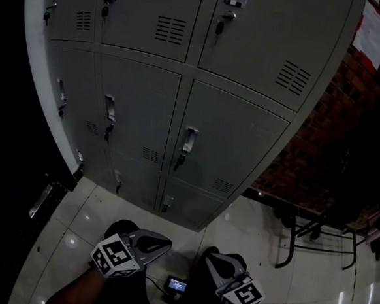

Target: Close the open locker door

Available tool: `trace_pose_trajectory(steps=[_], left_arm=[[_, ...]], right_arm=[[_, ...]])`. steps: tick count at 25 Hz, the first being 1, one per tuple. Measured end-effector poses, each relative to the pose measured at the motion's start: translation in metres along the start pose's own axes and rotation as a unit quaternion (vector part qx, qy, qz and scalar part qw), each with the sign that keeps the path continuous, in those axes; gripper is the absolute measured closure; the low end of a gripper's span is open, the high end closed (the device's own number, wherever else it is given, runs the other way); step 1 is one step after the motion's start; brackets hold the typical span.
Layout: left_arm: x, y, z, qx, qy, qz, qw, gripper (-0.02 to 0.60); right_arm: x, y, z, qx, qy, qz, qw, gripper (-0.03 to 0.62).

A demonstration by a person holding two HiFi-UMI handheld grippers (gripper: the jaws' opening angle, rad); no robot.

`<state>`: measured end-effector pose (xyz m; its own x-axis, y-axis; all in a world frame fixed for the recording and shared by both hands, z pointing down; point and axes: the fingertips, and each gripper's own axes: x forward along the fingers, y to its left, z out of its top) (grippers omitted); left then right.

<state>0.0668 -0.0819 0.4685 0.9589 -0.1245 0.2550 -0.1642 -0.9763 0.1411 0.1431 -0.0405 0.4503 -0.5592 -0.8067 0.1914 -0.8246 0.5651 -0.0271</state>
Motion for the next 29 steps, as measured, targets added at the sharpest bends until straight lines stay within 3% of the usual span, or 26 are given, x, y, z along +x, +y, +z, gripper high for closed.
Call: trace_pose_trajectory(steps=[29], left_arm=[[0.0007, -0.0009, -0.0003, 0.004, 0.004, 0.0, 1.0, 0.569]], right_arm=[[0.0, 0.0004, 0.0028, 0.0, -0.009, -0.003, 1.0, 0.592]])
